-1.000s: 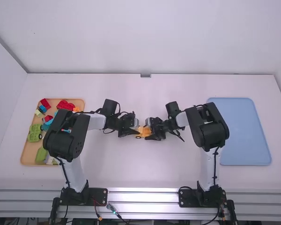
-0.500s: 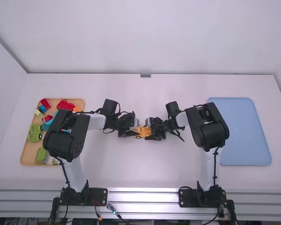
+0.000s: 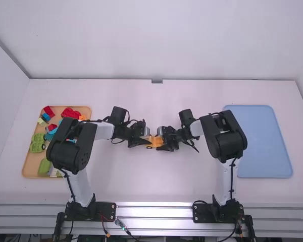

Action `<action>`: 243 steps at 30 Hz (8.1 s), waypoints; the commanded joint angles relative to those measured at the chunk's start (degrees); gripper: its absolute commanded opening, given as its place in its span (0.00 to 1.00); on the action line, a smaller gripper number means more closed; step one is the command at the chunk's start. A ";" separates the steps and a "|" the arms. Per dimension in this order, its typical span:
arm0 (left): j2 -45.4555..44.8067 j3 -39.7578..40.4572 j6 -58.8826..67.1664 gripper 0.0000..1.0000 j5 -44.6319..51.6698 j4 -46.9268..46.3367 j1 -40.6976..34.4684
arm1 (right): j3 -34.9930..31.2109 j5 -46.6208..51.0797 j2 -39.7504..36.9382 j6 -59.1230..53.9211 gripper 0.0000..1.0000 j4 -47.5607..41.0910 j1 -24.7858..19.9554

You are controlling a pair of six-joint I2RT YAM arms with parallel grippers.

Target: Assemble lego blocks to make yellow taxi

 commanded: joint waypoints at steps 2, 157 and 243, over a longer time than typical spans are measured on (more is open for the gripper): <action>0.79 1.49 -1.97 0.13 1.42 -0.48 -0.24 | -0.92 5.86 1.55 -1.20 0.63 -0.46 -0.07; -2.91 10.78 2.47 0.02 -15.98 -22.86 -6.08 | -0.92 6.25 1.55 -1.18 0.64 -0.46 -0.13; -5.14 -4.68 -12.76 0.02 -13.84 1.92 -5.09 | -0.92 6.05 1.55 -1.20 0.63 -0.42 -0.11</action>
